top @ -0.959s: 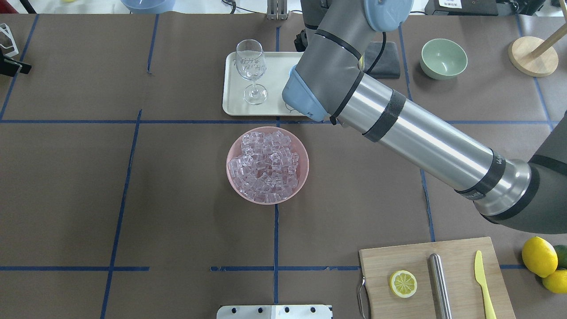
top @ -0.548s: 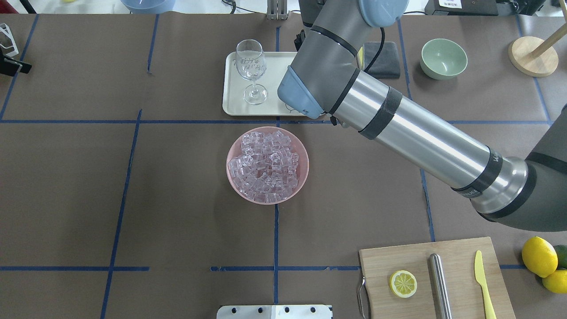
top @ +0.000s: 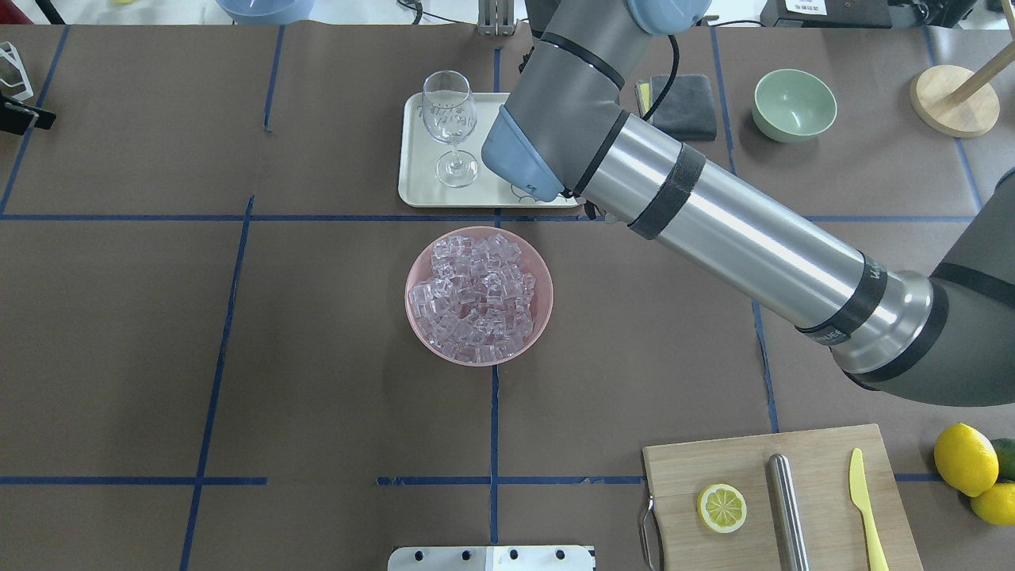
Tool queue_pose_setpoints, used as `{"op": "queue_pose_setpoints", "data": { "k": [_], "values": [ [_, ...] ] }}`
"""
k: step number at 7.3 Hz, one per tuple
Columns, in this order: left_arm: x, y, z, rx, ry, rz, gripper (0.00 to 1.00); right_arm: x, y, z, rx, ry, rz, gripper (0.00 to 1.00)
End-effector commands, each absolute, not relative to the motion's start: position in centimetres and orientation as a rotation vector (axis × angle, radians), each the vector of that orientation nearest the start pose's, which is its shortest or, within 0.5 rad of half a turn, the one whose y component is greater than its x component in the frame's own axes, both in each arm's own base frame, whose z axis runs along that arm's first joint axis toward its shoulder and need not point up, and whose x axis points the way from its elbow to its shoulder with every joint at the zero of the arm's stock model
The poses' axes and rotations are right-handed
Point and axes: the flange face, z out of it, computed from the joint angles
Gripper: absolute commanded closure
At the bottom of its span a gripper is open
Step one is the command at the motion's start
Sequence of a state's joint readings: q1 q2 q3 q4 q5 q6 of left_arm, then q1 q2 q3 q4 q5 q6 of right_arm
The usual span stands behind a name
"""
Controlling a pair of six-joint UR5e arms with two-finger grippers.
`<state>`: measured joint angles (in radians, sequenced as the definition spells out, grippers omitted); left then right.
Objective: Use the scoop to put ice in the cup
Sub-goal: 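Tilt the scoop with the right gripper to pour ice into the blue cup, then carry the empty scoop back toward its spot with the right gripper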
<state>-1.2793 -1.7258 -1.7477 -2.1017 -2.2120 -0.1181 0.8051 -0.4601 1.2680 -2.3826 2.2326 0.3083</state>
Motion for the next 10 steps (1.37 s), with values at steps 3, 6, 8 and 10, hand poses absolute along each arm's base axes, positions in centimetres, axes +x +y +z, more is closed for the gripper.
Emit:
{"op": "queue_pose_setpoints", "data": {
  "k": [3, 6, 8, 10],
  "values": [
    [9.1, -56.0, 43.0, 0.697, 0.761, 0.434, 0.00, -46.8, -59.3, 14.5, -0.352, -0.584, -0.435, 1.00],
    [9.1, -56.0, 43.0, 0.696, 0.760, 0.432, 0.00, -46.3, -59.4, 14.0, -0.355, -0.608, -0.428, 1.00],
    [9.0, -55.9, 43.9, 0.680, 0.757, 0.427, 0.00, -41.4, -59.9, 14.4, -0.315, -0.637, -0.385, 1.00],
    [8.5, -55.9, 44.9, 0.631, 0.752, 0.404, 0.00, -35.6, -55.2, 18.6, -0.255, -0.677, -0.384, 1.00]
  ]
}}
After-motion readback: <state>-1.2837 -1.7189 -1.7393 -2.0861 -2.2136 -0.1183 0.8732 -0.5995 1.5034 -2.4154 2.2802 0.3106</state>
